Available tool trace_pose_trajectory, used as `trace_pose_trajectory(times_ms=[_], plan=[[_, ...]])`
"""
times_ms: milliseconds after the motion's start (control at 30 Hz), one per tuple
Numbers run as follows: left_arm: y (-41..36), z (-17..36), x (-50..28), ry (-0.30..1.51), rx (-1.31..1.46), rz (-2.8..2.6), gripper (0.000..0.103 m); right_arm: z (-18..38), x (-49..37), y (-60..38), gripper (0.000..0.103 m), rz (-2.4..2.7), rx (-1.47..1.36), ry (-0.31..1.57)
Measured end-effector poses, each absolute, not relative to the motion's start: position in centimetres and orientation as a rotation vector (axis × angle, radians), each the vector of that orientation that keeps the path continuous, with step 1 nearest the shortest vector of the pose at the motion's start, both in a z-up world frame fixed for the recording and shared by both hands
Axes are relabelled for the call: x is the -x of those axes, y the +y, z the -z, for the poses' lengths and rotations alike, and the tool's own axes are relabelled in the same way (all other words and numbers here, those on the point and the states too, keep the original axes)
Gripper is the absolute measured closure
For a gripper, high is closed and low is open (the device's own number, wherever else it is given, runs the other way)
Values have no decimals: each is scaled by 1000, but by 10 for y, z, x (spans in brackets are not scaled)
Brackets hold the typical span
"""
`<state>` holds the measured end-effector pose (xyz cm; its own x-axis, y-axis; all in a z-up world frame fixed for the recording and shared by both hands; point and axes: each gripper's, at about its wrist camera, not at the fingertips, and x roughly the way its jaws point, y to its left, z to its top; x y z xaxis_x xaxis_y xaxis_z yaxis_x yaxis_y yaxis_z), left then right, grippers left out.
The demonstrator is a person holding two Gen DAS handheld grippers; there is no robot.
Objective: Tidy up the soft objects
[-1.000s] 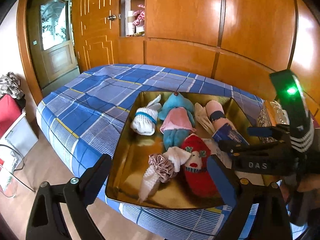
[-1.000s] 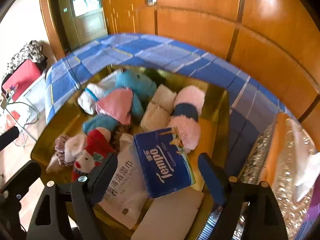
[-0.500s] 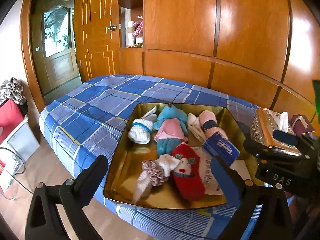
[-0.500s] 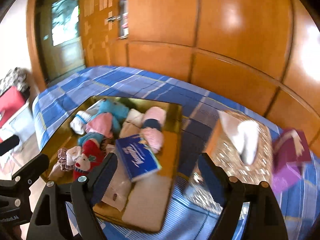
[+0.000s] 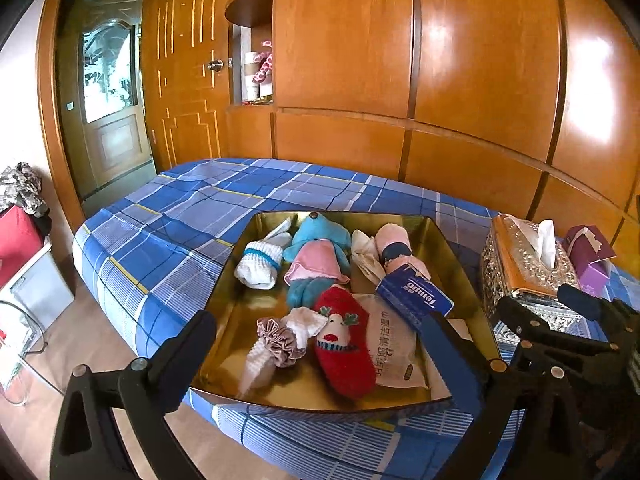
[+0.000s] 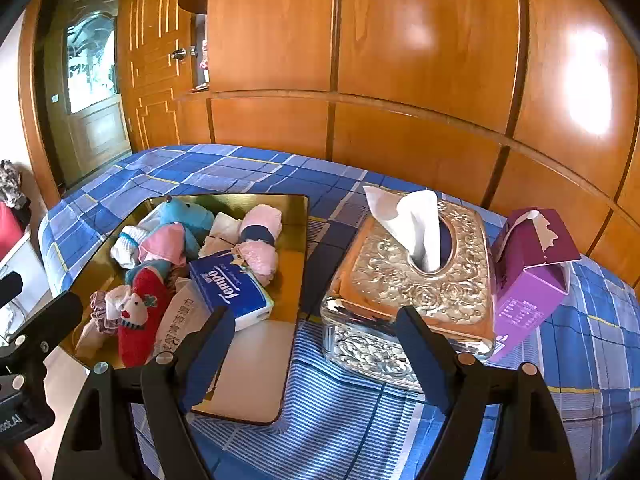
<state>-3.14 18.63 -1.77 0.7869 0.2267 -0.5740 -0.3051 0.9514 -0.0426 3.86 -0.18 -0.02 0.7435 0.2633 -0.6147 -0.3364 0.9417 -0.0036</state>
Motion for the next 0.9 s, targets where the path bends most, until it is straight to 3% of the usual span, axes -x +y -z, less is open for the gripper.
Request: trace_pose_trajectory(times_ms=[900], plan=[[190,19,31,603,127,-343,0,1,-35,0,19,-343,117,652]])
